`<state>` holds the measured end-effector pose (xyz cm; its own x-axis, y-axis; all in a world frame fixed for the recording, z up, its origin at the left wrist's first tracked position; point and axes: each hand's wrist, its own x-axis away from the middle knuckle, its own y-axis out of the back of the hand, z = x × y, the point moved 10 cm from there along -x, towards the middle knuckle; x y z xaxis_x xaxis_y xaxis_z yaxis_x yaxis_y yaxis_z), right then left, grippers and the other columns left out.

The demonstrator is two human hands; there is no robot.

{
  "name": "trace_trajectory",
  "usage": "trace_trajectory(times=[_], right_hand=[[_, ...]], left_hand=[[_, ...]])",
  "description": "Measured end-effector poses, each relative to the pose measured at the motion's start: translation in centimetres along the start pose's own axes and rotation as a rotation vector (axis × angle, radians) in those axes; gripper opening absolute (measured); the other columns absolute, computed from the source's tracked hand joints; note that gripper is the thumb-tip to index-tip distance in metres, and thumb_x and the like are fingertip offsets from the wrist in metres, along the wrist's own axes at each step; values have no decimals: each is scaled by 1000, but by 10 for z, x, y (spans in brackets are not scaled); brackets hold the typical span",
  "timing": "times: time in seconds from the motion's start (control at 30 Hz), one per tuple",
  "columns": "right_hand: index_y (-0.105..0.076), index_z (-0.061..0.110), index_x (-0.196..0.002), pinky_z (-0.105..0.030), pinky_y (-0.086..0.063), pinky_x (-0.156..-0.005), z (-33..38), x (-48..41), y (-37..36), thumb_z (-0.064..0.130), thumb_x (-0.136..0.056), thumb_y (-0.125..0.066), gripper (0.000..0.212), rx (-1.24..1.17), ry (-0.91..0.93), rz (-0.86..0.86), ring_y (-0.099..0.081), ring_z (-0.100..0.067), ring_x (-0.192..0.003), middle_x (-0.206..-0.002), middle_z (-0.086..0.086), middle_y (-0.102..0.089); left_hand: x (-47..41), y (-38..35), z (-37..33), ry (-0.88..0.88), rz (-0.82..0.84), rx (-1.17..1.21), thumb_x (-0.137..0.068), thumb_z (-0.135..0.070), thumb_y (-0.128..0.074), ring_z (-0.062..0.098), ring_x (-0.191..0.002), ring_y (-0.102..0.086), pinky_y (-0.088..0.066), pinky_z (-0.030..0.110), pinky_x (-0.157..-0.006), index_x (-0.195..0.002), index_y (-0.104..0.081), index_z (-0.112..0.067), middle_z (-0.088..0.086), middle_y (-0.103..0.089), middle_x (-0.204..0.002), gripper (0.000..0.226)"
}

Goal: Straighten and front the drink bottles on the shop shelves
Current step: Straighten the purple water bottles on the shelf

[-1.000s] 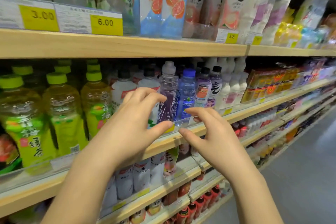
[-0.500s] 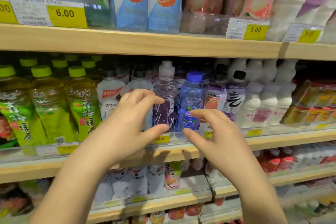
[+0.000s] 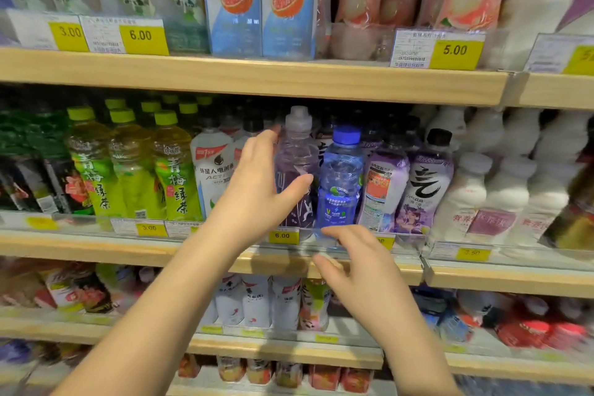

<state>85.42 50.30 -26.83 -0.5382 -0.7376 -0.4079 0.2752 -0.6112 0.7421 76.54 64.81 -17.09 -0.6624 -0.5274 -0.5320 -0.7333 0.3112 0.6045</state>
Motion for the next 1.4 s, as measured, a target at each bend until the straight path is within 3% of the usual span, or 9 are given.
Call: trace_trajectory(times=[0.07, 0.17, 0.33, 0.47, 0.63, 0.73, 0.9, 1.1, 1.4], right_hand=[[-59, 33, -135, -27, -45, -101, -8, 1, -8, 43, -98, -62, 39, 24, 4, 5, -50, -1, -121, -127, 20, -52], [-65, 30, -129, -28, -44, -101, -23, -1, -16, 38, -99, -61, 31, 44, -6, -7, -50, -4, -118, -120, 19, -56], [-76, 23, -111, -24, -45, -94, -42, 3, -29, 32, -98, -66, 19, -38, -22, -62, -55, -9, -108, -107, 16, -63], [-79, 21, -102, -19, -43, -90, -49, 5, -29, 23, -95, -72, 11, -105, -13, -174, -55, -5, -105, -101, 17, -63], [-78, 24, -106, -20, -45, -87, -51, 8, -35, 27, -95, -71, 13, -112, 12, -201, -49, -1, -108, -103, 22, -57], [-79, 28, -107, -17, -40, -88, -49, 8, -36, 29, -94, -72, 14, -76, 18, -221, -47, -2, -105, -102, 22, -55], [-80, 29, -106, -22, -43, -87, -47, 7, -36, 26, -92, -75, 16, -31, 35, -240, -49, -9, -101, -102, 19, -58], [-80, 29, -107, -32, -47, -87, -47, 5, -38, 26, -92, -75, 16, -7, 24, -218, -49, -10, -102, -102, 18, -58], [-80, 27, -105, -31, -46, -85, -44, 6, -37, 25, -93, -74, 14, 16, 35, -237, -49, -11, -99, -101, 17, -57]], left_hand=[[-7, -4, 0, 18, -15, -47, -92, -45, -65, 5, -105, -46, -35, 8, -77, -119, -41, -23, -9, -42, -114, 42], [-19, -10, -2, 30, -4, -144, -94, -44, -62, 12, -92, -43, -30, 22, -62, -129, -40, -14, -5, -39, -103, 51], [-35, -15, -4, 42, 27, -275, -95, -42, -60, 22, -91, -49, -37, 31, -72, -158, -8, -9, 6, -50, -102, 88], [-37, -12, -2, 91, -28, -320, -92, -44, -65, 29, -101, -52, -46, 37, -78, -148, -30, -4, 16, -56, -114, 77], [-40, -12, -11, 62, -91, -377, -85, -50, -71, 39, -126, -46, -45, 48, -98, -159, -8, -12, 18, -46, -140, 104], [-40, -12, -8, 99, -93, -410, -82, -54, -73, 39, -127, -43, -45, 46, -97, -151, -29, -9, 17, -40, -141, 93], [-36, -11, 0, 140, -68, -333, -83, -52, -72, 30, -105, -45, -39, 36, -76, -95, -45, -14, 6, -41, -98, 48], [-34, -8, -2, 93, -56, -224, -81, -46, -76, 6, -61, -42, -25, 23, -45, -86, -34, -21, -6, -44, -73, 49], [-14, -18, -2, -33, 12, -44, -86, -46, -71, -9, -79, -50, -36, 7, -59, -98, -31, -27, -12, -47, -86, 46]])
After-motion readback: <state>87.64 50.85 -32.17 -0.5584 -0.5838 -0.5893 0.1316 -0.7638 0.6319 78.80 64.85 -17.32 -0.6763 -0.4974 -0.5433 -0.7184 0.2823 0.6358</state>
